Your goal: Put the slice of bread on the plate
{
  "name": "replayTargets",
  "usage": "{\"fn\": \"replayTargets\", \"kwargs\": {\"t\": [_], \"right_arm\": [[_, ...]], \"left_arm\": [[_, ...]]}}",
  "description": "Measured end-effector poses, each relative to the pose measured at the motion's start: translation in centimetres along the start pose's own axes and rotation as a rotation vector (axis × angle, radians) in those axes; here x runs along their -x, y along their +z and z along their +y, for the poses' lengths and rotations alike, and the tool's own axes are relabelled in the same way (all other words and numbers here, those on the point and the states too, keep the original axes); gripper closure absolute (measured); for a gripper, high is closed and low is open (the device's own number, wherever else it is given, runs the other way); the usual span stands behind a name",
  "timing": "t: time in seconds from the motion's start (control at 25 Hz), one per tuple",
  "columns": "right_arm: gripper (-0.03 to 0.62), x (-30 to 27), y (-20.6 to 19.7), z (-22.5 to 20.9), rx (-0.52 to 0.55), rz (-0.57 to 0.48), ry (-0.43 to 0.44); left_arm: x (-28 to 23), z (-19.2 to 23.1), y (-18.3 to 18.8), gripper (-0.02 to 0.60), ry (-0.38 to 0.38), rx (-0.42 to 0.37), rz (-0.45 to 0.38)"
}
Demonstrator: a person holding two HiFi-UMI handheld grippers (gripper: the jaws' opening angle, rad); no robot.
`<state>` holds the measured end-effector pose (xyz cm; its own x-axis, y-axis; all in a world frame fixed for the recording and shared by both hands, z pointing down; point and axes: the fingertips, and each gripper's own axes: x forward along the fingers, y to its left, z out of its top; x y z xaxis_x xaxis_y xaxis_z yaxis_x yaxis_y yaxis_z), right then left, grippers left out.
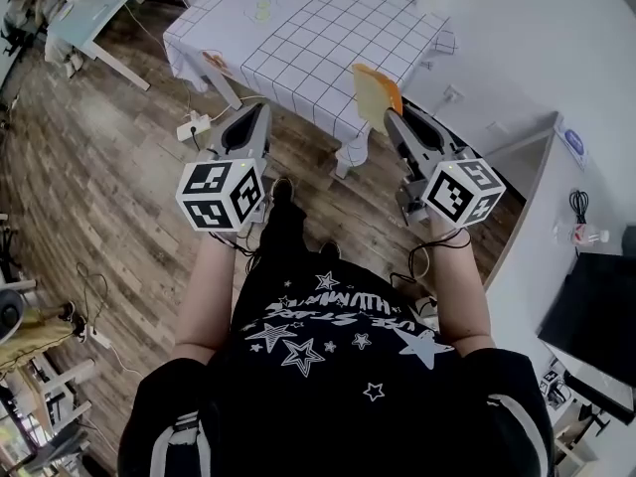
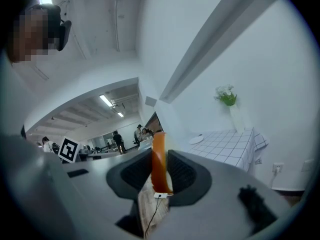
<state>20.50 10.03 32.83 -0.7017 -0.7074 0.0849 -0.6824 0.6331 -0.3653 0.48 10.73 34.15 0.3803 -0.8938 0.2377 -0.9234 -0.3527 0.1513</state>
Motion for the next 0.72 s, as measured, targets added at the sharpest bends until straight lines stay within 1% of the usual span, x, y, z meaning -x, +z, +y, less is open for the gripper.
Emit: {"fn": "replayTargets", "kwargs": {"t": [0.2,0.4,0.6,0.72], "right_arm": [[0.493,-1.1,0.3,-0.5,0.007,0.001,-0.009],[0.493,-3.3,0.9,-0.9,0.003,0.002,-0.015],[0.493,-6.9,0.5,-0.9,0.009,0.02,-0.017],[0.493,-9.3,1.3,-1.2,0.025,0.021,-0.02]], "left_arm": [[-1.3,1.3,0.1,0.572,-0.005,0.016,0.0],[-2.4,2.6,1.4,0.572,-0.024,0.014,-0.032],[-3.8,6.0,0.9,0.572,-0.025,0.04,-0.017],[-5.2,8.4,2.0,0.572,-0.023,0.046,-0.024]]}}
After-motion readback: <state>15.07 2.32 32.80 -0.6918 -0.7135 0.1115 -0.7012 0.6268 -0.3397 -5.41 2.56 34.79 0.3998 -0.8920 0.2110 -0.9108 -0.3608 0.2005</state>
